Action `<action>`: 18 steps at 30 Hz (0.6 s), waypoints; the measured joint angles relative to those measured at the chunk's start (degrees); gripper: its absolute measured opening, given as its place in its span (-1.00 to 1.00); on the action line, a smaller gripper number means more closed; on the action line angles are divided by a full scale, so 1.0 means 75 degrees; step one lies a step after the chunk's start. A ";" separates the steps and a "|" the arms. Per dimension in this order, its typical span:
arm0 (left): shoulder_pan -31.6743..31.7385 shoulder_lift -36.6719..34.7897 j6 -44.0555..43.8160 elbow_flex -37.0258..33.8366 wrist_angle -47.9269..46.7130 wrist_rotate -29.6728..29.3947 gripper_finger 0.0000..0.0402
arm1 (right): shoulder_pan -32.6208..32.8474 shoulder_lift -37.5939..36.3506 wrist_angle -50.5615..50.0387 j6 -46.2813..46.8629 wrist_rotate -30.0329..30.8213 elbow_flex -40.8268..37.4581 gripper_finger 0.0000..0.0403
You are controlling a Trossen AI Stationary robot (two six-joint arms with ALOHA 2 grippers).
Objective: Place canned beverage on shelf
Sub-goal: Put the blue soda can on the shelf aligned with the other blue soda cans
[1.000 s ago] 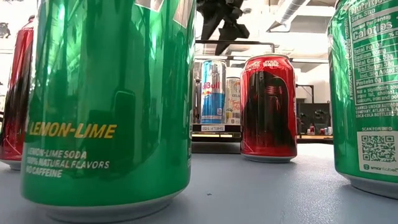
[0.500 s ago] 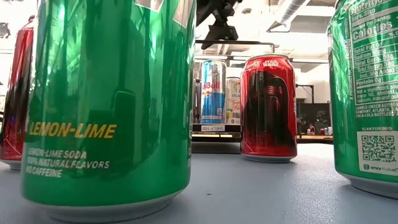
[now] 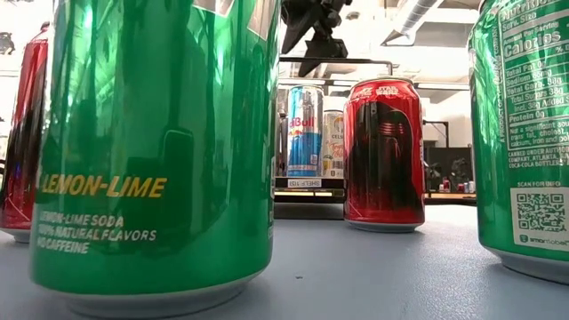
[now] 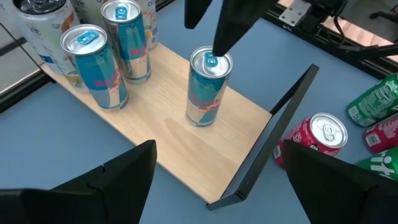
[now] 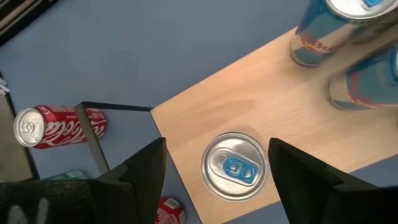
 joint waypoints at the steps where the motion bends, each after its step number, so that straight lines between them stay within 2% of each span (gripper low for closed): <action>1: 0.0000 0.0000 -0.0027 0.0000 -0.0034 0.0017 0.64 | 0.0000 0.0002 -0.0001 0.0001 -0.0004 0.0000 0.32; 6: -0.0017 0.0000 -0.0090 0.0000 -0.0217 0.0165 0.64 | 0.0017 0.0002 -0.0286 0.0360 0.0008 0.0000 0.32; 10: -0.0026 0.0000 -0.0141 0.0000 -0.0258 0.0161 0.64 | 0.0040 0.0002 -0.0678 0.0689 0.0888 0.0000 0.32; 18: -0.0026 0.0003 -0.0331 0.0000 -0.0276 0.0156 0.64 | 0.0253 0.0017 -0.0831 0.1067 0.1290 0.0000 0.32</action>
